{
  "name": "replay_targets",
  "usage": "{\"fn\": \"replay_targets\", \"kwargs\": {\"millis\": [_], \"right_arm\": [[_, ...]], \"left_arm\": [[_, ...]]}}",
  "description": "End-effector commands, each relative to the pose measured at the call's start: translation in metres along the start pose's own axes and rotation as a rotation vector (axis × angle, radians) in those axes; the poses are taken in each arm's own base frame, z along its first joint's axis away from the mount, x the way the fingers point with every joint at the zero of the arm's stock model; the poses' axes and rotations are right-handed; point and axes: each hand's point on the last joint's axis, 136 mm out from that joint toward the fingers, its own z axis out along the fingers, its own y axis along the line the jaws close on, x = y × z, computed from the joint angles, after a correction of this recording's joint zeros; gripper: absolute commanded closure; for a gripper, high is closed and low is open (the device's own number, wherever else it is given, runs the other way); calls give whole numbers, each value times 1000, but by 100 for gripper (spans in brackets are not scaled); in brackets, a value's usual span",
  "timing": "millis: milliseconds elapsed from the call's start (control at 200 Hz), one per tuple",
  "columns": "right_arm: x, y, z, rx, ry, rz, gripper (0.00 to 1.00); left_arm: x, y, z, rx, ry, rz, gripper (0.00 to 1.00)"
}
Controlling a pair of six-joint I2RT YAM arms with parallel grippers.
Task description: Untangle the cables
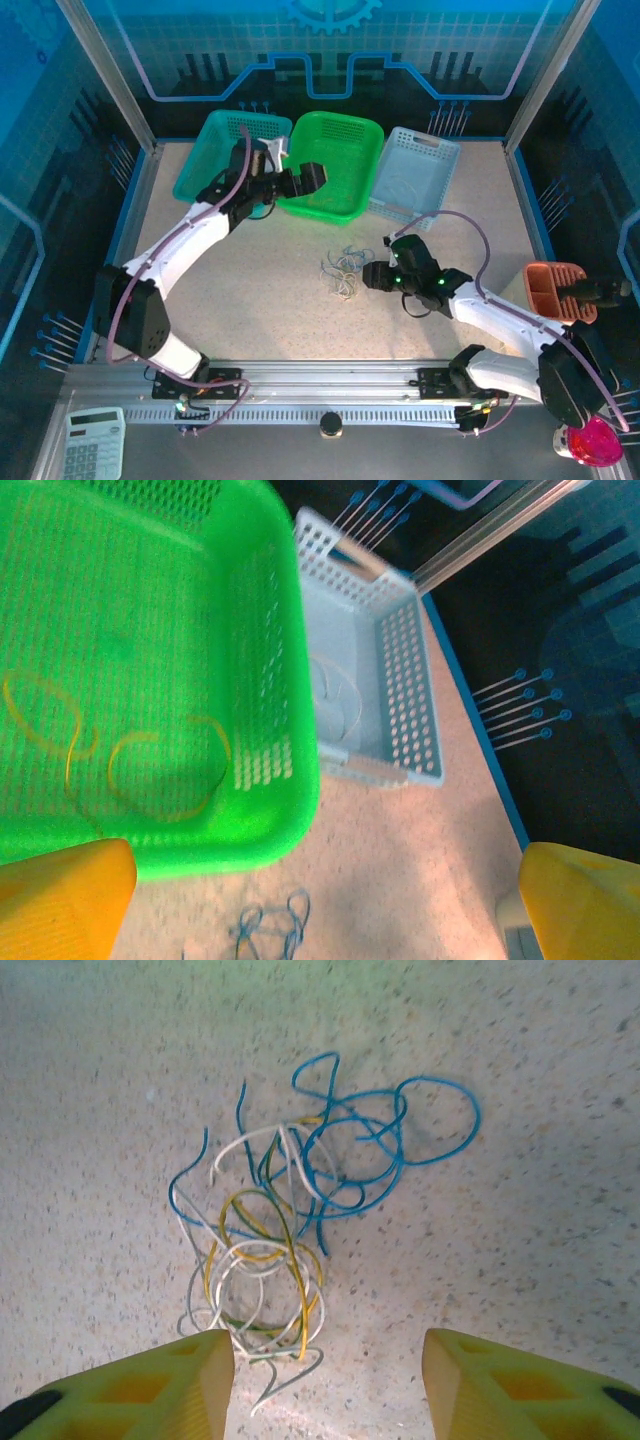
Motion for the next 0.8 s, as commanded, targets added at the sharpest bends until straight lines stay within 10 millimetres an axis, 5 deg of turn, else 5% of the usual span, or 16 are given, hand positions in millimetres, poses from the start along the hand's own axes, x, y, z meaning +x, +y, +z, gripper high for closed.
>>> {"fn": "replay_targets", "kwargs": {"millis": [0, 380, 795], "right_arm": [[1, 13, 0, -62, 46, -18, 50], [17, 0, -10, 20, 90, 14, 43], [-43, -25, -126, 113, -215, 142, 32]], "left_arm": [[21, -1, -9, 38, 21, -78, 1], [83, 6, -37, 48, 80, -171, 1], [91, 23, -53, -38, 58, -160, 1]]}}
